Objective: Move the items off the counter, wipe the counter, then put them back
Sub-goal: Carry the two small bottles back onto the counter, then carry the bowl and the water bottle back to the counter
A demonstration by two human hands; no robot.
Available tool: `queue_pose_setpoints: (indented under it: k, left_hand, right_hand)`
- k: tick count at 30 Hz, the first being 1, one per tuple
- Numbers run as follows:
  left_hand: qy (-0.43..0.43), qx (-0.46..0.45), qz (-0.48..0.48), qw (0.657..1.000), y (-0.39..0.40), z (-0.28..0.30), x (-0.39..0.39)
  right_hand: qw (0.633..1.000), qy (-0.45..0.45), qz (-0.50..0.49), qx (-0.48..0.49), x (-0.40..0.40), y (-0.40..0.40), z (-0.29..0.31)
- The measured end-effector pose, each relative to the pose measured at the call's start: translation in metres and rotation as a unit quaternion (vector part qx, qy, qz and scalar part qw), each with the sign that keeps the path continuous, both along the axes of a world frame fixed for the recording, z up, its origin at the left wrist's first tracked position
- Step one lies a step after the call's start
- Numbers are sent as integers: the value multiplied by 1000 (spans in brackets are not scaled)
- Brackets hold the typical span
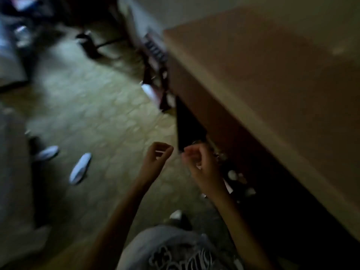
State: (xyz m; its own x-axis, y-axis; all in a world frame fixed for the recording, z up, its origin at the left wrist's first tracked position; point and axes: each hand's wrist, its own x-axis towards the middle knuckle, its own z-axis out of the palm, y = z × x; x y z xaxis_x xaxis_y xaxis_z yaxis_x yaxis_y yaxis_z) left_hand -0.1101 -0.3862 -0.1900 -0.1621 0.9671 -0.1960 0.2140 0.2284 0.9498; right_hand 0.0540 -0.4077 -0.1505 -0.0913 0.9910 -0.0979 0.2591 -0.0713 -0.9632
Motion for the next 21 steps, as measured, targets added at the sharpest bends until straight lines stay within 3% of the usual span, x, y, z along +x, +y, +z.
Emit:
queue_pose_setpoints:
  k: [4,8,12,15,19,21]
  left_hand:
    - [-33,-267,121,955,-91,-106,-92]
    - [-69,-389,224,891,-174,-149,-150]
    - [-84,-467,252,843,-214,-176,-191]
    - [-94,-514,249,815,-207,-200,-224]
    - [-118,-513,226,820,-160,-300,-312]
    - [-119,-511,225,821,-106,-304,-358]
  right_hand:
    - [968,-59,119,-213,-34,-21,-156]
    - [910,-151,169,-347,-45,-36,-272]
    - [876,-188,195,-400,-101,4,-275]
    - [886,-200,196,-370,-164,71,-270]
    - [898,-216,188,-333,-231,153,-273]
    - [886,-248,208,-333,-252,182,-273]
